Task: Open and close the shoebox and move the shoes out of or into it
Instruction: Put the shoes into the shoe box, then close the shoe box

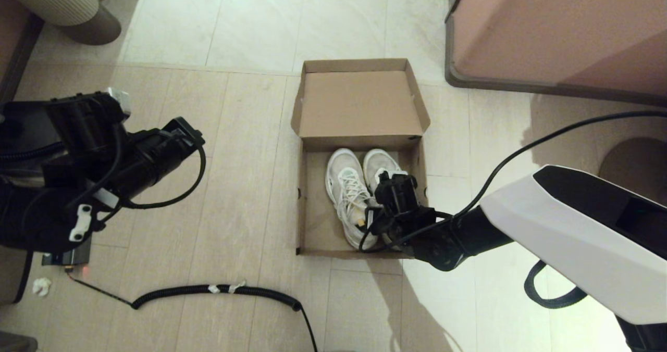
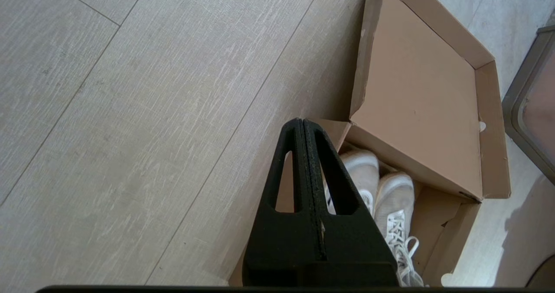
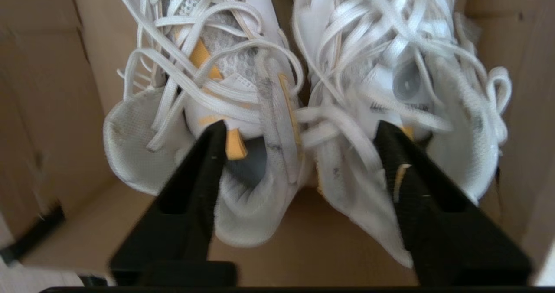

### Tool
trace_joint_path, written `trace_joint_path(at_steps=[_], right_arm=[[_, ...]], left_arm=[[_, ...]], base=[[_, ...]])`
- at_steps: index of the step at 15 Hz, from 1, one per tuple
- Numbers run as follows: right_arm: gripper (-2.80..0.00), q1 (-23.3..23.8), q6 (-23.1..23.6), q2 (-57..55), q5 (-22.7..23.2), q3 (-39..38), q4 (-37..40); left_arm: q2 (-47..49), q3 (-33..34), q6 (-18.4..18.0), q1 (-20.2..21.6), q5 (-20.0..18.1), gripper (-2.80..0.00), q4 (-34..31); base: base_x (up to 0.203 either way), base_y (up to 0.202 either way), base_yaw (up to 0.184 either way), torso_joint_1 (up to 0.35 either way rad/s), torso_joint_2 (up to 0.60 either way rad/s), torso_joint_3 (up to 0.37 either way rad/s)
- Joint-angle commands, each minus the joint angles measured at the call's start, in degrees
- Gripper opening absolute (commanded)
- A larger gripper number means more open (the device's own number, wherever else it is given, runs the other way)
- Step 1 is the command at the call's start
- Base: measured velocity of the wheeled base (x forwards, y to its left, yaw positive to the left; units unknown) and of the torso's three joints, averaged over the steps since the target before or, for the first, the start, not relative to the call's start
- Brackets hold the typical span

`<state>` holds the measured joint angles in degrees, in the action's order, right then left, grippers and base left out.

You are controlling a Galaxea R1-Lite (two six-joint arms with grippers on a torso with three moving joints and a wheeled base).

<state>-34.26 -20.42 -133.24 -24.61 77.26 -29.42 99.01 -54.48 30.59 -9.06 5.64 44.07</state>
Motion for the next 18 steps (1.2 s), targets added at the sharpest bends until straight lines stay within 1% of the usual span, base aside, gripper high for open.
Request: trace_joint_path(at_steps=[1,2,3,5,7,8,11,12,14,16,18], right_arm=[[0.00,-0.2,0.4,1.3,0.1,-1.9,0.1],[0.00,-0.3,1.6,0.9,0.2,-2.6,0.5],[0.00,-0.4,1.9,0.5,0.3,-2.6,0.2],[0.00,-0.4,1.6,2.3,0.4,-3.1,0.0],[0.00,-0.5,1.5,5.8,0.6,-5.8,0.0],[-2.80,-0.6,1.4,7.7,1.1,-7.8,0.0],[-2.80,-2.1,1.2,11.2,3.4,-15.3,0.2],[-2.80,-2.7,1.1,11.0,4.1,-16.4,0.2],[-2.80,-2.7,1.0,9.7,5.2,-17.1,0.2],[-2.80,-4.3,1.2,8.0,5.3,-17.9,0.1],[-2.80,-4.5,1.1,5.3,5.1,-15.7,0.0]], left_arm=[[0.1,0.1,0.2,0.0,0.1,-2.80,0.3],[0.1,0.1,0.2,0.0,0.1,-2.80,0.2],[0.0,0.1,0.2,0.0,0.1,-2.80,0.2],[-0.7,0.4,0.2,0.0,0.1,-2.80,0.2],[-0.5,0.5,0.2,0.0,-0.2,-2.80,0.2],[-0.4,0.6,0.2,-0.1,-0.2,-2.80,0.2],[0.7,0.1,-0.2,-0.2,0.0,-2.80,0.2],[1.4,-0.2,-0.3,-0.2,-0.1,-2.80,0.1],[2.5,-0.4,-0.4,-0.3,-0.1,-2.80,0.1],[3.0,-0.4,-0.8,-0.3,0.0,-2.80,0.2],[2.9,-0.4,-2.6,-0.2,-0.1,-2.80,0.2]], base=[[0.000,0.000,0.000,0.000,0.00,0.000],[0.000,0.000,0.000,0.000,0.00,0.000],[0.000,0.000,0.000,0.000,0.00,0.000],[0.000,0.000,0.000,0.000,0.00,0.000],[0.000,0.000,0.000,0.000,0.00,0.000],[0.000,0.000,0.000,0.000,0.00,0.000],[0.000,0.000,0.000,0.000,0.00,0.000],[0.000,0.000,0.000,0.000,0.00,0.000],[0.000,0.000,0.000,0.000,0.00,0.000],[0.000,0.000,0.000,0.000,0.00,0.000],[0.000,0.000,0.000,0.000,0.00,0.000]])
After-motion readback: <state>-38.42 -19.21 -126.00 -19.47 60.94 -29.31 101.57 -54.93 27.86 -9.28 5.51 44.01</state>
